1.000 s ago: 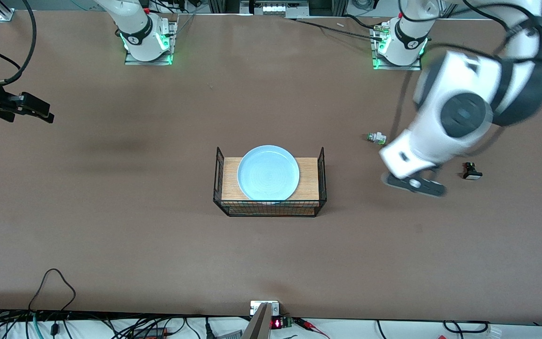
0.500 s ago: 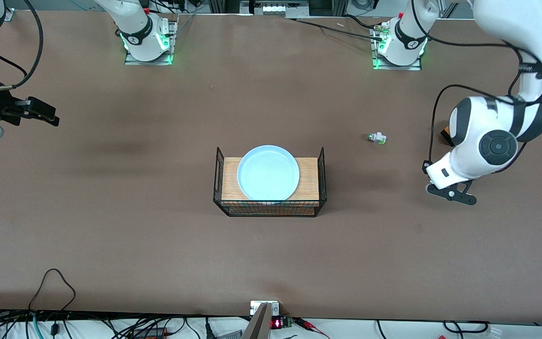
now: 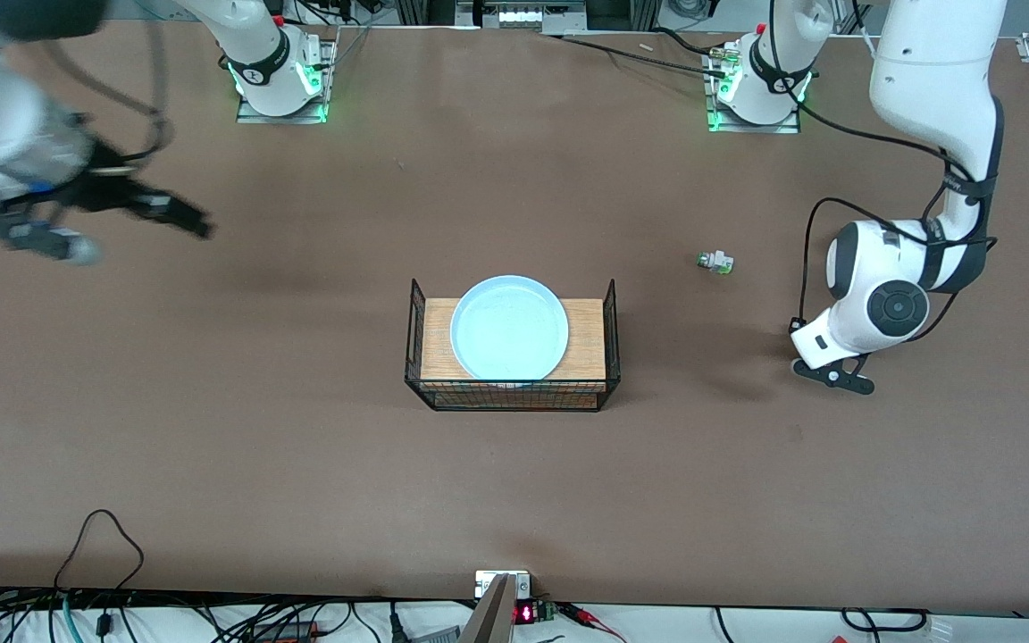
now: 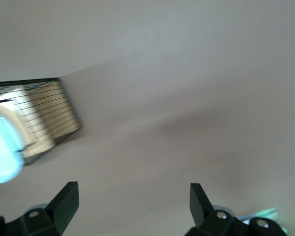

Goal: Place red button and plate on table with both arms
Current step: 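Lift the red button with the left gripper while the right gripper reaches the plate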

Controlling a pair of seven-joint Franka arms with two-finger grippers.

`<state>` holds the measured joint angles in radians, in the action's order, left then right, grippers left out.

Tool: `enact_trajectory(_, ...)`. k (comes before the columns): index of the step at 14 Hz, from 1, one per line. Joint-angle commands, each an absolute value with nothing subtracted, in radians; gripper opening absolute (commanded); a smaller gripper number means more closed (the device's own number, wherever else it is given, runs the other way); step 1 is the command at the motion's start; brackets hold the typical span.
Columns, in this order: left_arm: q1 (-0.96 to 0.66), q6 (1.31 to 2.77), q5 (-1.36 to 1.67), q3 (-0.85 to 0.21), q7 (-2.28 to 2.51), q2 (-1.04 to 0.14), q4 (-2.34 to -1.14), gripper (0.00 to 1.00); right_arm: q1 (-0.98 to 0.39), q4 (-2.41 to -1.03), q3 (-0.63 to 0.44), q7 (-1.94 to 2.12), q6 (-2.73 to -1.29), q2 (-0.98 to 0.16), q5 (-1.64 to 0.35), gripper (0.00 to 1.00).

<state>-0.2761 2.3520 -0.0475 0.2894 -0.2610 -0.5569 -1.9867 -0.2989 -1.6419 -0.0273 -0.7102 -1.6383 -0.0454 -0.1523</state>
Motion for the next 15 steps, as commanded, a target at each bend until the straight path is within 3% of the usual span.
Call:
enact_trajectory(1,-0.264,2.323,-0.051,0.287,-0.275,-0.526,-1.961,1.0,-0.434,-1.615,-0.038,-1.01,-1.734,-0.118,-0.189,1.0)
enact_trajectory(7,-0.285,1.987,-0.013,0.256,-0.226,-0.321,-1.841,1.0,-0.635,-1.513,-0.04,-1.457,-1.952,-0.333,-0.178,1.0)
enact_trajectory(9,-0.241,1.942,0.041,0.178,-0.119,-0.215,-1.835,1.0,-0.66,-1.511,-0.04,-1.468,-2.017,-0.389,-0.175,1.0)
enact_trajectory(11,-0.111,1.884,0.037,0.016,-0.016,-0.109,-1.841,1.0,-0.673,-1.513,-0.04,-1.468,-2.046,-0.44,-0.172,1.0)
enact_trajectory(15,-0.029,1.812,0.031,-0.044,0.04,0.008,-1.841,1.0,-0.68,-1.513,-0.04,-1.468,-2.046,-0.508,-0.149,1.0)
